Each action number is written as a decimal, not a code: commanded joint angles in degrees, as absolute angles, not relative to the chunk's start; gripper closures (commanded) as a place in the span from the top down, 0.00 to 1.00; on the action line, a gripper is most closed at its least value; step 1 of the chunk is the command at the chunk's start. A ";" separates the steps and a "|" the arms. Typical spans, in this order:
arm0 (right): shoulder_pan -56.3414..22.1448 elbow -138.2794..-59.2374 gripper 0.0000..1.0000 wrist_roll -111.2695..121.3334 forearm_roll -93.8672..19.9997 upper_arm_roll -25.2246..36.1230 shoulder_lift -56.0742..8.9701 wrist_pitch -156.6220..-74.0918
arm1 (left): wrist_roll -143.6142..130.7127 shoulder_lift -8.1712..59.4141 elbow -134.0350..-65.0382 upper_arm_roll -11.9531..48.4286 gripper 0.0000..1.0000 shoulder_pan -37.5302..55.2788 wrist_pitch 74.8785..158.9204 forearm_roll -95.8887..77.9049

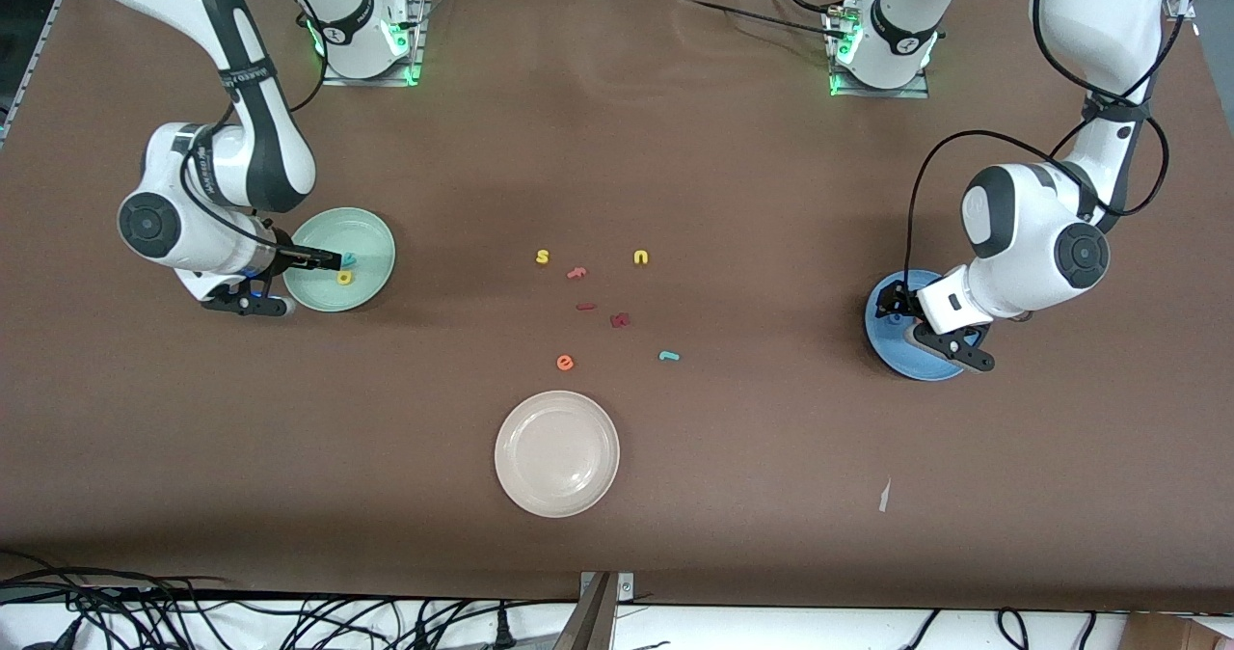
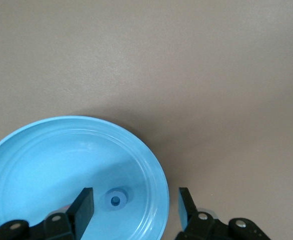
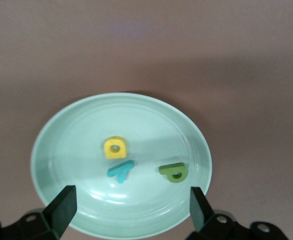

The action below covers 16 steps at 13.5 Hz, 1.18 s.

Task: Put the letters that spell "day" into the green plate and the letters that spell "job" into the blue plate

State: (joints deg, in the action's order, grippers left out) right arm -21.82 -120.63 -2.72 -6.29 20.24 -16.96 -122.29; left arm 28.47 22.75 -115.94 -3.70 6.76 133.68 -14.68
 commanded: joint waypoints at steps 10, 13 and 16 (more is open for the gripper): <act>-22.24 -80.79 1.00 -0.88 -6.15 21.00 -16.26 -86.43 | 3.70 32.58 -98.03 -2.63 0.75 29.69 134.74 -19.16; -20.93 -79.89 1.00 -1.58 -5.80 20.57 -12.93 -84.10 | 3.43 38.31 -92.91 -5.18 0.75 33.92 137.97 -18.72; -10.59 -83.39 1.00 -1.32 -4.06 10.24 -7.93 -88.23 | 3.60 40.51 -92.29 -6.06 0.75 36.11 141.06 -11.63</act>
State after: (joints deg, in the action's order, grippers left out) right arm -17.31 -80.30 -1.91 -5.69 17.34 -11.94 -86.26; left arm 3.51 38.62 -94.88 -4.65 34.23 140.81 -15.50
